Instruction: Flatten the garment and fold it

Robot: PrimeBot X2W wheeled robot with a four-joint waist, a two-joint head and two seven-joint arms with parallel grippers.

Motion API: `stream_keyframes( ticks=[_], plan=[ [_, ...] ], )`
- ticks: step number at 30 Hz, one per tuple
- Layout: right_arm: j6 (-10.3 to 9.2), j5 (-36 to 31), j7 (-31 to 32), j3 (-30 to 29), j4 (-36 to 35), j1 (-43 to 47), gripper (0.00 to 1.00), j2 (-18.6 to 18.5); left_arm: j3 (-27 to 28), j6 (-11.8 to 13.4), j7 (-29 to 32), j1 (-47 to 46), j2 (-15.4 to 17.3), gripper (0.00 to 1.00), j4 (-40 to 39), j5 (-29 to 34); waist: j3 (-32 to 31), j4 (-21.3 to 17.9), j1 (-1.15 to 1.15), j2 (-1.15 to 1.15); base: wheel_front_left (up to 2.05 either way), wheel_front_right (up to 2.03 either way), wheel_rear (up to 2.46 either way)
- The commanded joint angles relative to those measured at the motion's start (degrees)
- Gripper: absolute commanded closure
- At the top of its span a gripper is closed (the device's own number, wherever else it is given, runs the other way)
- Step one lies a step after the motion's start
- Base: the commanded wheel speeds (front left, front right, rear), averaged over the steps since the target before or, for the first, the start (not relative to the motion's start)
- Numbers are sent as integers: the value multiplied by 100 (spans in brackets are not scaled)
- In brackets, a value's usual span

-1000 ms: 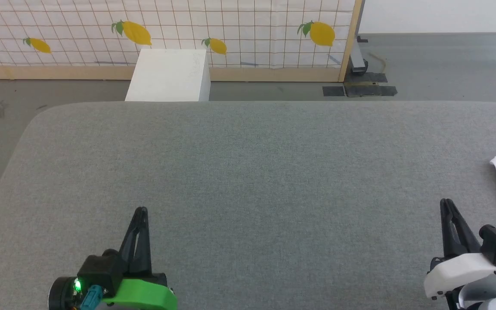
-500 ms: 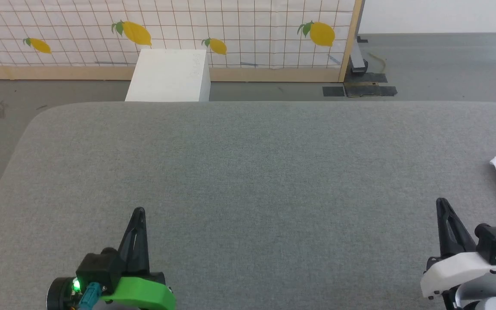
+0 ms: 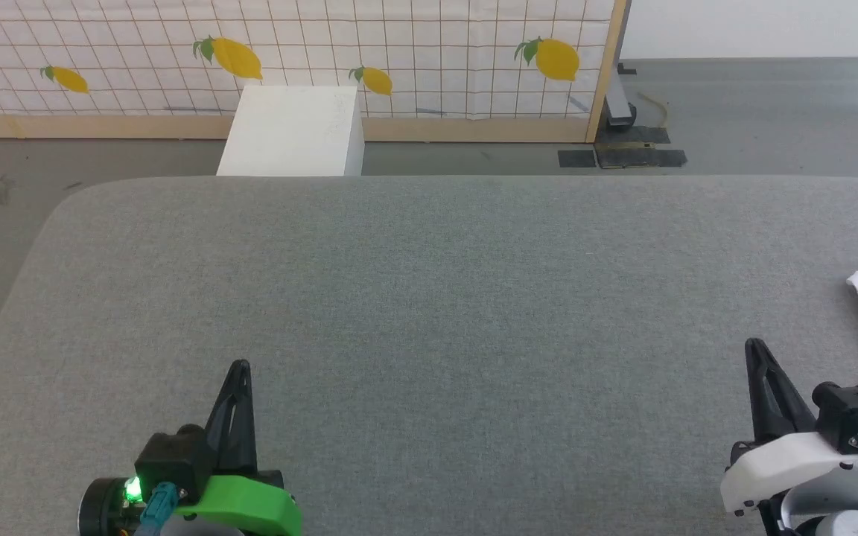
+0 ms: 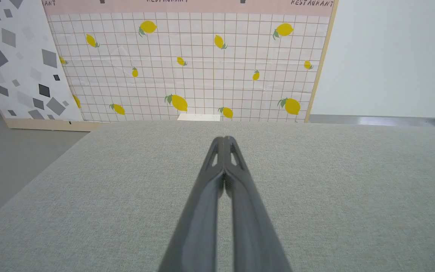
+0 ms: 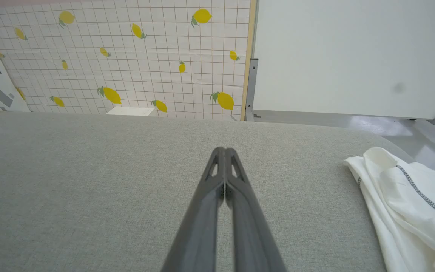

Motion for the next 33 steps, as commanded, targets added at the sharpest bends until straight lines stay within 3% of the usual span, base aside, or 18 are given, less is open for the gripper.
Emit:
stream_keyframes(
  ticks=[1, 33],
  plan=[
    [-2, -22, 23, 38, -47, -1, 100, 2, 45, -53, 32, -97, -37, 100, 18, 68, -1, 0, 0, 0, 0, 0, 0],
    [-5, -48, 214, 305, -259, -3, 100, 4, 277, -168, 402, -215, -164, 100, 55, 362, -12, 5, 0, 0, 0, 0, 0]
  ],
)
